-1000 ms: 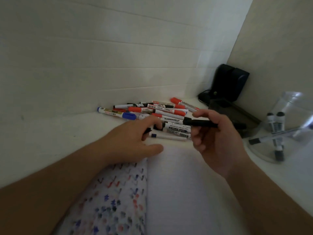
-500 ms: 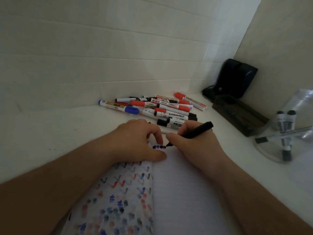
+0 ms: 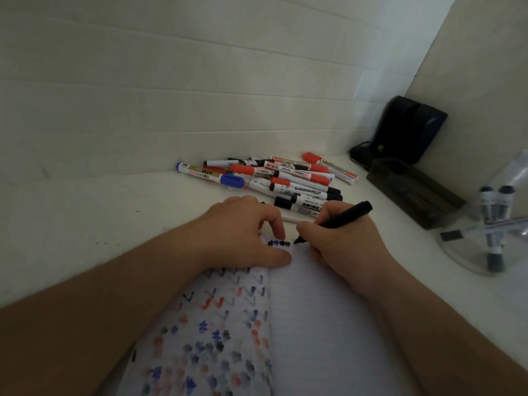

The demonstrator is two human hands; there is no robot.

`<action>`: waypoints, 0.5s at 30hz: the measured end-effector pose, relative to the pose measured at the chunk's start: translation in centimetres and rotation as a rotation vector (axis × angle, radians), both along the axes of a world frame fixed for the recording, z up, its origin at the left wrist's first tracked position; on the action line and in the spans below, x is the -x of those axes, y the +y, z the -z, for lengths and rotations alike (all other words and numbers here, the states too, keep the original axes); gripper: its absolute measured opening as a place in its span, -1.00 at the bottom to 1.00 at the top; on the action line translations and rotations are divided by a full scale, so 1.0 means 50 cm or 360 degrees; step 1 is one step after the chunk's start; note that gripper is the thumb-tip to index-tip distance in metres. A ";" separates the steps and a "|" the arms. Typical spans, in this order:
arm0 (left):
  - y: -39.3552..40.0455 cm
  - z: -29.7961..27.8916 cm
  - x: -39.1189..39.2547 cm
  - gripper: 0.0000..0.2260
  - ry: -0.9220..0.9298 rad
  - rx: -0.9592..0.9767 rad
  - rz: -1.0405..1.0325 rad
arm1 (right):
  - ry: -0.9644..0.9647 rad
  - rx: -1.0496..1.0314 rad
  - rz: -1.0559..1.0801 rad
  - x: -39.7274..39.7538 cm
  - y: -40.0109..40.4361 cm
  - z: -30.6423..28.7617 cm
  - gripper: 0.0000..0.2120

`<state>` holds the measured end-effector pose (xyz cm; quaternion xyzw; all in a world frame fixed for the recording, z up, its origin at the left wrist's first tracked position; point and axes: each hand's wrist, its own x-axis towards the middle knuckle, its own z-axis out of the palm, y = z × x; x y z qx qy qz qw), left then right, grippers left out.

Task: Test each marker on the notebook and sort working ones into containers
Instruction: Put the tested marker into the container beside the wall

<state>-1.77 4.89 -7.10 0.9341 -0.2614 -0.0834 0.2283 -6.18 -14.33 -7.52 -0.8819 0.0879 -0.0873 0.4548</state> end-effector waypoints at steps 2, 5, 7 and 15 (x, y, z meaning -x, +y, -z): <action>0.000 0.000 0.000 -0.67 0.0000 -0.0009 -0.0001 | -0.0009 -0.0024 0.0005 0.001 -0.001 0.000 -0.79; 0.000 0.000 0.000 -0.67 -0.0009 -0.0006 0.0001 | -0.0021 -0.0031 -0.0047 0.007 -0.001 -0.001 -0.78; 0.001 0.000 0.000 -0.67 -0.0018 0.0001 0.0006 | -0.0029 0.0040 -0.0062 0.008 0.001 0.000 -0.77; 0.003 0.005 -0.003 -0.66 -0.0023 0.0001 0.0010 | -0.0043 -0.0013 -0.0057 0.005 -0.002 0.003 -0.77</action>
